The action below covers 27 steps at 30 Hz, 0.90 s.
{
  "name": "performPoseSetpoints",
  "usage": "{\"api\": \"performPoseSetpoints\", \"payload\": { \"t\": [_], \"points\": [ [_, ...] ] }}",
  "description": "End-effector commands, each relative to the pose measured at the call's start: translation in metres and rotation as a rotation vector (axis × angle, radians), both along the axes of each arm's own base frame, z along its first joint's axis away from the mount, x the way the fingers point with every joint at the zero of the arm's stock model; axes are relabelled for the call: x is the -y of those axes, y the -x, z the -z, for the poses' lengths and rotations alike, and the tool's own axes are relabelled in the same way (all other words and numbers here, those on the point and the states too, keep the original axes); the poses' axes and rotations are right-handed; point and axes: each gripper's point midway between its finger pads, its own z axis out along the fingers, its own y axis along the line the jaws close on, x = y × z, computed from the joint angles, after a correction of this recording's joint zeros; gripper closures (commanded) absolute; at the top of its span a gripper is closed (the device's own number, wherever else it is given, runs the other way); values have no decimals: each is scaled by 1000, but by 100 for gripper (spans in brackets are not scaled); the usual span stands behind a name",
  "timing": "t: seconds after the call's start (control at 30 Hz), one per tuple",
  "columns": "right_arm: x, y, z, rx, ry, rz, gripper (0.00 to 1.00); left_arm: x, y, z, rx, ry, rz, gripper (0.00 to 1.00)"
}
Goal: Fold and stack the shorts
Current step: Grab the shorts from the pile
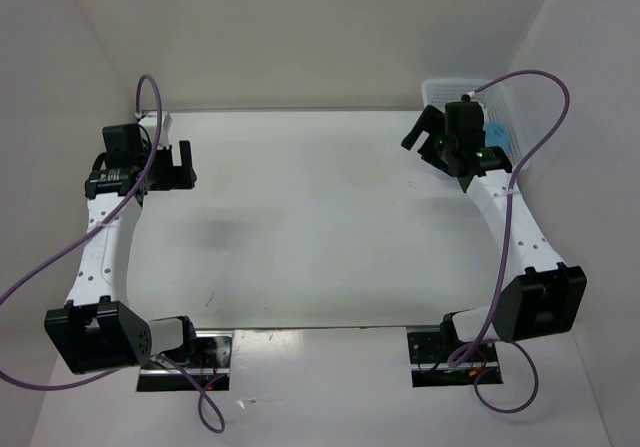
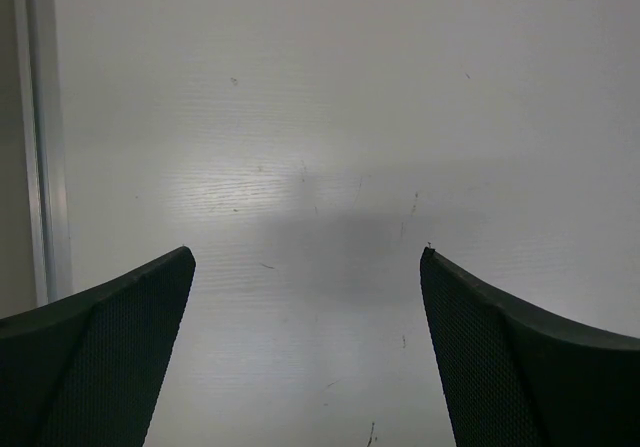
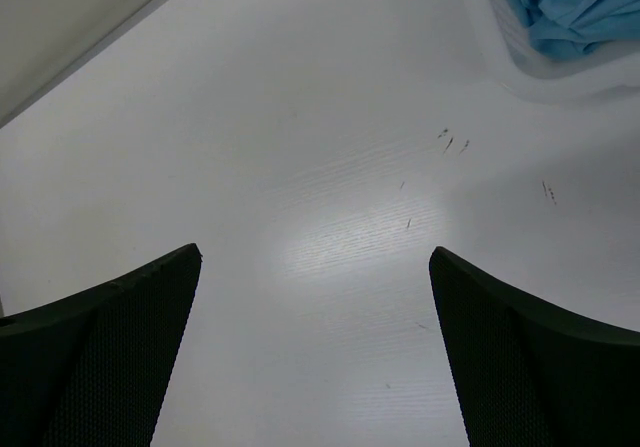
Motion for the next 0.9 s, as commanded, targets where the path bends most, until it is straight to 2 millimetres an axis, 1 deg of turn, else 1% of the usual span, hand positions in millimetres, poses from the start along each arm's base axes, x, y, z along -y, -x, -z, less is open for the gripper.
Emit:
{"api": "performPoseSetpoints", "payload": {
  "t": [0.0, 0.03, 0.07, 0.1, 0.13, 0.17, 0.2, 0.23, 0.3, 0.33, 0.37, 0.4, 0.43, 0.47, 0.5, 0.53, 0.57, 0.63, 0.67, 0.73, 0.77, 0.8, 0.83, 0.87],
  "points": [
    [11, -1, -27, 88, 38, 50, 0, -2, 6, -18, 58, -17, -8, 0],
    [11, -2, -33, 109, 35, 51, 0, -4, 6, -18, 57, -22, -15, 0],
    [11, -2, -33, 109, 42, 46, 0, -3, 7, -22, 69, -25, -15, 0],
    [11, -6, -36, 121, 54, 38, 0, -3, 10, -20, 66, -24, -15, 0],
    [11, -8, -32, 113, 64, 32, 0, -3, 8, -21, 75, -26, -15, 0],
    [11, -11, -39, 128, 86, 18, 0, -3, 11, -20, 74, -25, -15, 0],
    [14, -15, -41, 131, 101, 25, 0, -3, 9, -21, 83, -27, -15, 0],
    [15, -21, -37, 121, 108, 32, 0, -3, 10, -17, 74, -25, -15, 0],
    [20, -30, -46, 154, 154, 39, 0, -3, 10, -17, 74, -25, -15, 0],
    [29, -39, -42, 146, 161, 66, 0, -3, 10, -17, 74, -25, -15, 0],
    [36, -46, -52, 159, 181, 71, 0, -4, 10, -17, 73, -31, -22, 0],
    [46, -52, -50, 144, 190, 98, 0, -4, 10, -17, 73, -31, -22, 0],
    [55, -63, -35, 98, 198, 115, 0, -4, 11, -13, 64, -29, -22, 0],
    [78, -70, -41, 101, 211, 157, 0, -4, 11, -13, 64, -29, -22, 0],
    [87, -75, -35, 87, 203, 167, 0, -4, 11, -13, 64, -29, -22, 0],
    [97, -84, -19, 51, 207, 172, 0, -4, 11, -13, 64, -29, -22, 0],
    [117, -90, -23, 57, 208, 213, 0, -4, 11, -13, 64, -29, -22, 0],
    [135, -100, -15, 39, 216, 240, 0, -4, 11, -13, 64, -29, -22, 0],
    [150, -110, -8, 25, 217, 251, 0, -5, 10, -11, 55, -28, -22, 0],
    [162, -119, 3, 11, 218, 259, 0, -4, 11, 0, 12, -20, -22, 0],
    [169, -127, 18, -11, 217, 267, 0, -5, 10, -4, 21, -22, -22, 0],
    [173, -132, 26, -24, 217, 258, 0, -4, 10, 2, 0, -18, -22, 0],
    [178, -138, 26, -28, 236, 263, 0, -5, 9, 6, -13, -16, -21, 0],
    [183, -145, 50, -73, 246, 275, 0, -5, 7, 2, -3, -18, -21, 0]
  ]
}}
